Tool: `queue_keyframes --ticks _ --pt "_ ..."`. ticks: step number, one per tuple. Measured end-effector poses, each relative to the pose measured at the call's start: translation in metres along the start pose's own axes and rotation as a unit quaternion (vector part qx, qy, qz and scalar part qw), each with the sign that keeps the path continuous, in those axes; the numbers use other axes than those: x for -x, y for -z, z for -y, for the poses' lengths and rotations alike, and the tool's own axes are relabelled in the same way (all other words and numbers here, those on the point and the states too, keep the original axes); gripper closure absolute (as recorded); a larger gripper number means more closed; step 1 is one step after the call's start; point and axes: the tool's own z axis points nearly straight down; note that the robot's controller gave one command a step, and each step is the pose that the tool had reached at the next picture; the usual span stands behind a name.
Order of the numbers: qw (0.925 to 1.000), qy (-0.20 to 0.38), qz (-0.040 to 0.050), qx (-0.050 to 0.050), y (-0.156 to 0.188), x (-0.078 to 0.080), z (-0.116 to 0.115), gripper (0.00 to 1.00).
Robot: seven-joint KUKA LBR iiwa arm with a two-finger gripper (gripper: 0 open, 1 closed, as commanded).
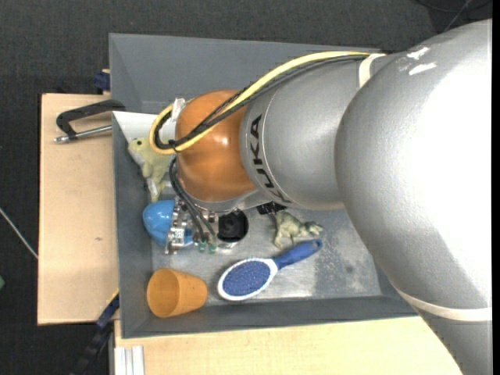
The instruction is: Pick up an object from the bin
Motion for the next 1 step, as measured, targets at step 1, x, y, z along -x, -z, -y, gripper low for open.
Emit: queue_keyframes --ticks 1 --pt "1.0 0.001 0.0008 0.0 0.1 -0.0021 0.0033 1.0"
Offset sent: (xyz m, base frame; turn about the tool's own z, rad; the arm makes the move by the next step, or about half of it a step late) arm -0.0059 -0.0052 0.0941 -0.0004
